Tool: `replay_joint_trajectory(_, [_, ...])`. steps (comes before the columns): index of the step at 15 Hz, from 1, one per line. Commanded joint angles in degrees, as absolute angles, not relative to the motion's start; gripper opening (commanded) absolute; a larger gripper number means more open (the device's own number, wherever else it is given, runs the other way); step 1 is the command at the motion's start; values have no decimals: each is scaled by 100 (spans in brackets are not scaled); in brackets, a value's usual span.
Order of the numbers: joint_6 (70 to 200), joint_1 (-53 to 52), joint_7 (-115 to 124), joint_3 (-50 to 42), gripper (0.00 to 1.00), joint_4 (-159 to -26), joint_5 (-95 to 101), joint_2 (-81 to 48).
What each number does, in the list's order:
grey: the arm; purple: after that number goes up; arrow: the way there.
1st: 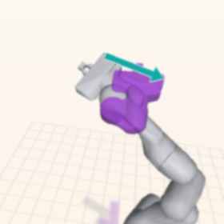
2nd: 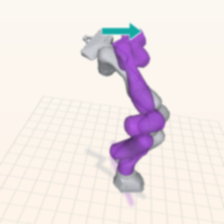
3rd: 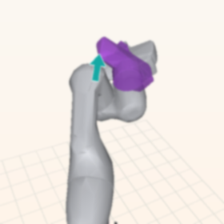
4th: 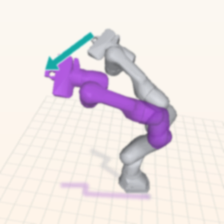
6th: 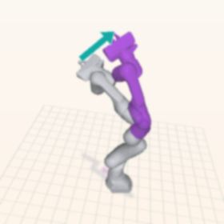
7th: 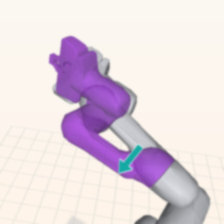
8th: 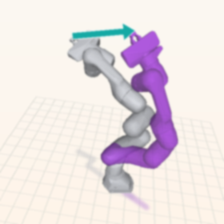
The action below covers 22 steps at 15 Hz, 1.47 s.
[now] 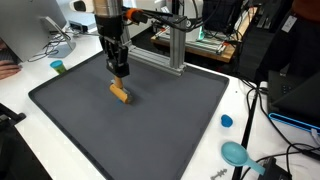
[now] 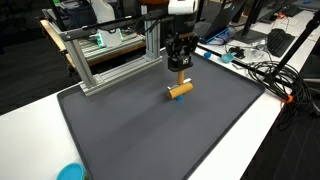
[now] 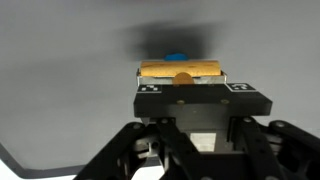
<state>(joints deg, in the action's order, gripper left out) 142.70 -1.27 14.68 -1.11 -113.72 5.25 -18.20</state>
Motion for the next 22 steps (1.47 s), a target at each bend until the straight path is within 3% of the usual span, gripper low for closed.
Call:
replay_joint_trajectory(1, [13964,-247,1596,-261,22,-11173,624,-2011])
replay_joint_trajectory(18, [13976,-372,2031,-318,22,-10921,561,-2437])
replay_joint_trajectory(19, [13950,-320,1863,-287,47,-11113,508,-2077])
replay_joint_trajectory(21, [13933,-324,1868,-288,47,-11086,507,-2095])
replay_joint_trajectory(22, [13930,-325,1870,-289,22,-11075,507,-2104])
